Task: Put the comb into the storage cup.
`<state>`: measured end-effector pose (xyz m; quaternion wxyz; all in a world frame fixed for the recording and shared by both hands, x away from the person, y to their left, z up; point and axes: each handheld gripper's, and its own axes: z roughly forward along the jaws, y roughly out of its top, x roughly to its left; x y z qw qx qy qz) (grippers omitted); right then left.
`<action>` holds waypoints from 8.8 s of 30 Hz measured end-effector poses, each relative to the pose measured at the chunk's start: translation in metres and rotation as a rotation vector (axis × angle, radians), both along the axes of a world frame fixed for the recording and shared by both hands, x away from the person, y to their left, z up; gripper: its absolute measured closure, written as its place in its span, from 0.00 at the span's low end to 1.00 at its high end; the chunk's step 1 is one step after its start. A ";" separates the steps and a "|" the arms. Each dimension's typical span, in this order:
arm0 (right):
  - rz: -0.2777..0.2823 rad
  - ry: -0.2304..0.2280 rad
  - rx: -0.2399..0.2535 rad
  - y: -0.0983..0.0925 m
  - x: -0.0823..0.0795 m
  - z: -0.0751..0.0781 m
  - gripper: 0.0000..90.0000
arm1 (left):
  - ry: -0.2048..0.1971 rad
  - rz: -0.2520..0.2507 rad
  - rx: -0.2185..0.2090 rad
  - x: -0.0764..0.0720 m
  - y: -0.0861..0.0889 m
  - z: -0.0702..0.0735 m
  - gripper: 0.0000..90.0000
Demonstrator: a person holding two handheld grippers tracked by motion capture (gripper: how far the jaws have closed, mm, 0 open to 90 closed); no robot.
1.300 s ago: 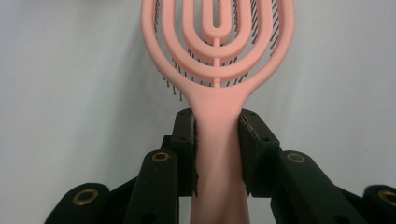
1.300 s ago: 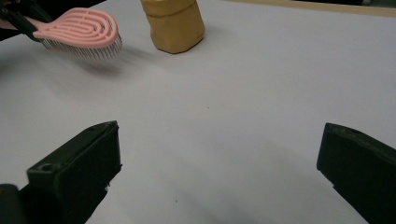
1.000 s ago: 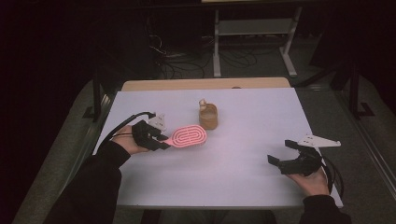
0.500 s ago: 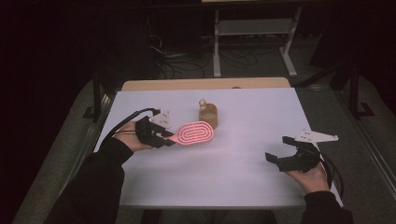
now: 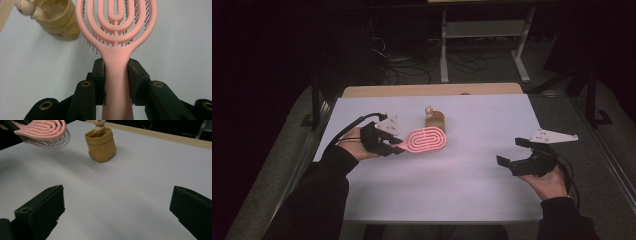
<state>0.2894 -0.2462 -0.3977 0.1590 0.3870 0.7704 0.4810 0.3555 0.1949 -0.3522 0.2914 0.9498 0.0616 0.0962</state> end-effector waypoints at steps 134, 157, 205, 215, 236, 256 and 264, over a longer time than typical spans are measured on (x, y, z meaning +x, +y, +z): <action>0.336 0.466 0.202 0.115 0.088 0.118 0.71 | -0.117 -0.056 -0.103 0.013 -0.047 0.021 0.76; 0.300 0.437 0.150 0.113 0.085 0.142 0.71 | -0.085 0.022 -0.195 0.018 -0.025 0.021 0.49; 0.109 0.370 0.073 0.086 0.100 0.203 0.71 | -0.084 0.366 -0.510 0.000 0.090 -0.016 0.00; 0.072 0.336 0.067 0.088 0.110 0.227 0.71 | -0.090 0.413 -0.573 -0.006 0.113 -0.027 0.00; 0.005 0.338 0.070 0.092 0.138 0.234 0.71 | -0.139 0.500 -0.678 -0.022 0.144 -0.054 0.00; -0.013 0.386 0.048 0.105 0.159 0.202 0.71 | -0.134 0.564 -0.731 -0.049 0.169 -0.092 0.00; -0.014 0.411 0.051 0.106 0.163 0.188 0.71 | -0.147 0.583 -0.730 -0.058 0.177 -0.097 0.00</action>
